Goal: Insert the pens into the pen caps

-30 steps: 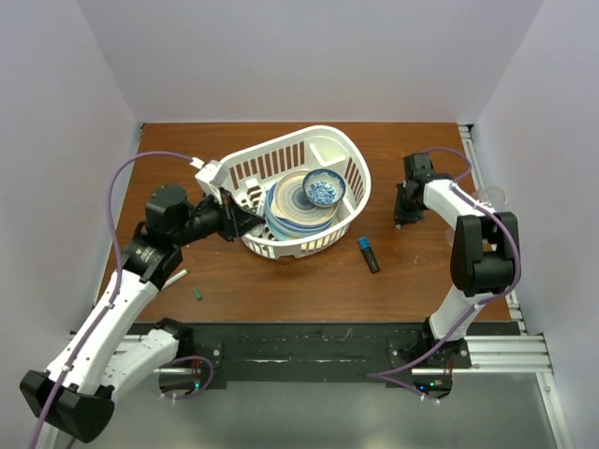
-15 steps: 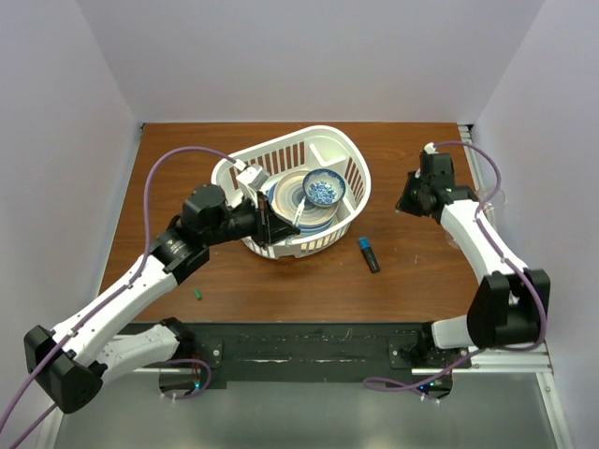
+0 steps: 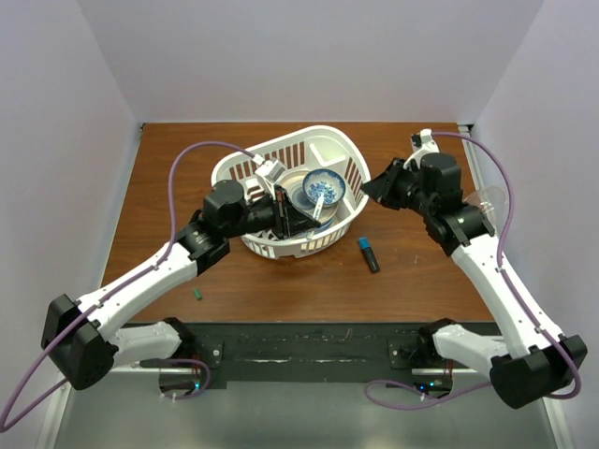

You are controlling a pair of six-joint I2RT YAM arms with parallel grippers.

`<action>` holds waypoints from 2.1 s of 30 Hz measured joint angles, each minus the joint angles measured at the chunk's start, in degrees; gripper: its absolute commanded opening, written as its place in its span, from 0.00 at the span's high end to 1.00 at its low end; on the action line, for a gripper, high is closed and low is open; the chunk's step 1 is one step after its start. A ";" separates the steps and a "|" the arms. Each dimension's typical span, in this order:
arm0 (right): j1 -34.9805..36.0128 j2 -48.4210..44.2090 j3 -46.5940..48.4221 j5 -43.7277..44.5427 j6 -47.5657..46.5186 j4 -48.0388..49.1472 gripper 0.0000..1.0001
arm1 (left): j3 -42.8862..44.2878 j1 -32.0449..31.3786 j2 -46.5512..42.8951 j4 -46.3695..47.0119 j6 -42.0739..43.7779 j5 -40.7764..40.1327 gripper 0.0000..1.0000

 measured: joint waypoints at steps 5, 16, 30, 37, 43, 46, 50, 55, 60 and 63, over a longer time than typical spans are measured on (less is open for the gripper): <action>3.65 -1.60 0.33 -1.73 4.68 4.00 1.00 | 0.00 -1.01 2.40 3.21 -2.54 0.50 1.00; 6.69 -2.56 1.16 -2.73 10.14 9.07 1.00 | 0.00 -2.58 4.63 5.51 -4.02 0.59 1.00; 9.62 -2.73 1.70 -2.93 10.71 9.46 1.00 | 0.33 -2.93 4.66 5.66 -4.07 0.61 1.00; 9.99 -3.56 1.70 -2.93 10.27 9.29 1.00 | 1.38 -2.93 4.66 5.70 -3.93 0.63 1.00; 10.03 -3.85 1.70 -2.71 9.29 9.01 1.00 | 1.70 -2.93 4.61 5.70 -3.93 0.66 1.00; 10.03 -4.07 1.70 -2.71 8.74 8.98 1.00 | 1.70 -2.93 4.57 5.70 -3.93 0.68 1.00; 10.12 -4.17 1.70 -2.73 8.22 9.01 1.00 | 1.70 -2.93 4.48 5.73 -3.93 0.87 1.00; 10.29 -4.17 1.68 -2.89 7.65 9.03 1.00 | 1.70 -2.93 4.44 6.60 -4.15 1.40 1.00; 10.29 -4.17 1.68 -2.99 7.26 9.05 1.00 | 1.70 -2.93 4.42 6.80 -4.37 1.46 1.00; 10.36 -4.17 1.68 -3.04 7.04 9.07 1.00 | 1.70 -2.93 4.37 6.82 -4.37 1.49 1.00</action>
